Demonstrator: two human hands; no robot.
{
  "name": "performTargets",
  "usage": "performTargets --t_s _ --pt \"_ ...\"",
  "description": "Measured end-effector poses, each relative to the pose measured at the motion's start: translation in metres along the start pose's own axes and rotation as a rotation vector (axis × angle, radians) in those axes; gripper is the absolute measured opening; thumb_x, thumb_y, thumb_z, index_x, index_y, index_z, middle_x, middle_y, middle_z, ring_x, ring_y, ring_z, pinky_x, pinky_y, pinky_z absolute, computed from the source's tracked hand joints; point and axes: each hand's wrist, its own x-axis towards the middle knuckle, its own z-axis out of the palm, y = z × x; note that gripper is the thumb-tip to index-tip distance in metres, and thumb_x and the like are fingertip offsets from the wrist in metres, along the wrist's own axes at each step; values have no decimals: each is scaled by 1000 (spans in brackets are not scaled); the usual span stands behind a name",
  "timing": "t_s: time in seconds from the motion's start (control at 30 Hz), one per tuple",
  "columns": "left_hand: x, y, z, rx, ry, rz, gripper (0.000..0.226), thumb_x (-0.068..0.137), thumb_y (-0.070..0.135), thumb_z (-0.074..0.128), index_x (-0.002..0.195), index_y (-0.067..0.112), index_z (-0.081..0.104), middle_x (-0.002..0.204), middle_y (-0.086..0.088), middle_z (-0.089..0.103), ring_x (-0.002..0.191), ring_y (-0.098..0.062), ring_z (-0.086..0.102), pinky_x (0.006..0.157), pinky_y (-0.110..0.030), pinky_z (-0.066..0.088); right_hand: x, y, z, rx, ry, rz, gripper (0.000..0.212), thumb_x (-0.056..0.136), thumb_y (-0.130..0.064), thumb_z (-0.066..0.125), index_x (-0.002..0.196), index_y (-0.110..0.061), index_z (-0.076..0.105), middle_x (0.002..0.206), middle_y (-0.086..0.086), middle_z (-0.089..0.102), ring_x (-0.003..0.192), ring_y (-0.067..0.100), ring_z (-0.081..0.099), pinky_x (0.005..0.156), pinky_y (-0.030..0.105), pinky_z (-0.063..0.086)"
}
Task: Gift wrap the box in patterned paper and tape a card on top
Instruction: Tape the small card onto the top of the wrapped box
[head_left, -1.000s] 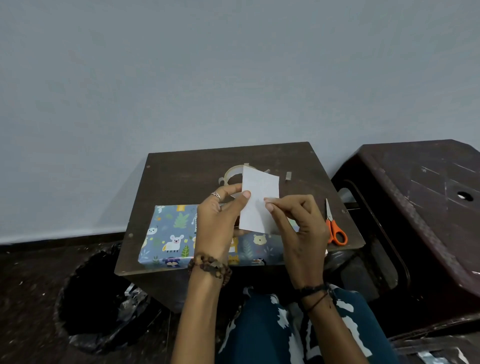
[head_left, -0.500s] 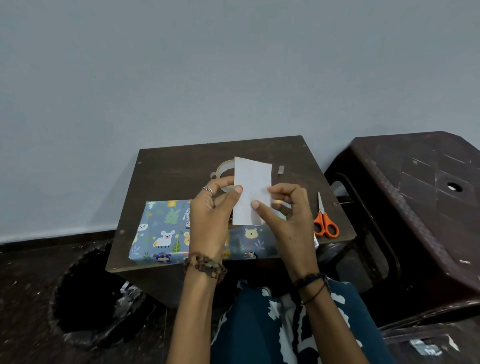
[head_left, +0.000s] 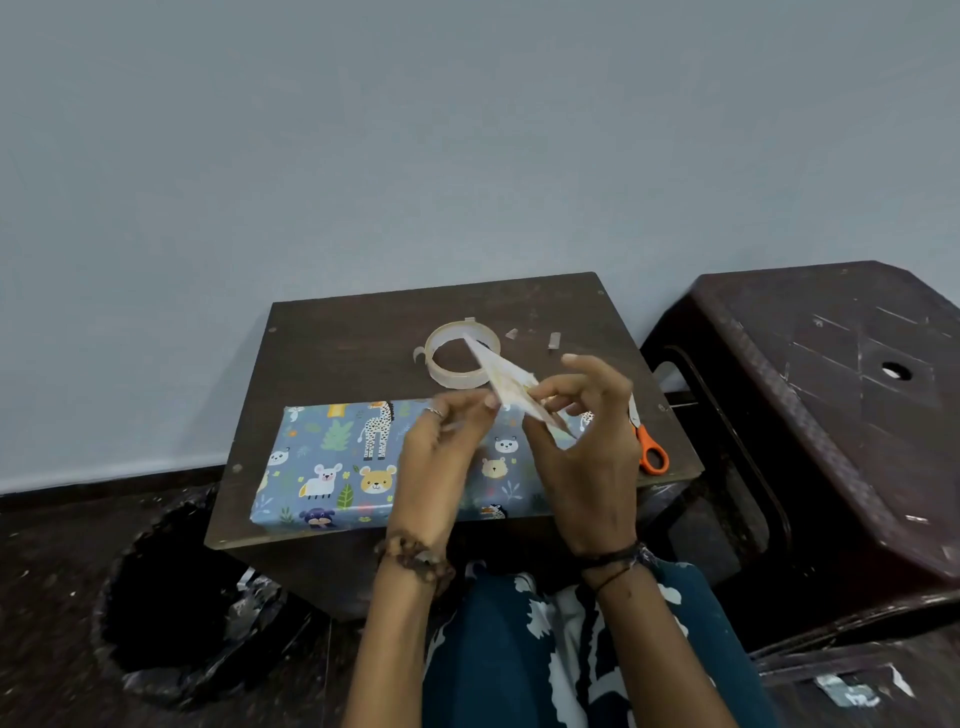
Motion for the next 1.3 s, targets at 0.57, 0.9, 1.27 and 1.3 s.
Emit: performTargets --t_s 0.57,0.9,1.27,1.3 --pt "-3 5 -2 -471 156 -291 12 88 3 53 80 7 61 62 3 70 73 -15 66 73 -30 57 -8 9 6 -200 -80 -330 29 85 -17 58 111 -16 46 98 2 66 90 10 49 85 17 37" --pt "11 0 -34 -247 192 -321 14 87 5 55 74 5 59 72 -5 66 67 -15 63 56 -22 57 -2 -4 3 517 -325 448 30 85 -12 63 109 -25 49 108 -2 69 103 13 64 83 25 52" --pt "30 7 -52 156 43 -334 26 83 23 66 59 14 62 47 7 61 39 -8 47 34 -13 32 11 -4 19 713 -403 900 32 80 1 66 106 -10 50 58 0 67 56 13 56 61 26 51" --pt "32 7 -53 187 35 -344 27 83 24 67 59 13 61 47 5 60 39 -8 47 34 -13 32 10 -4 20 702 -405 916 32 80 1 66 105 -12 50 58 0 68 59 17 57 61 27 51"
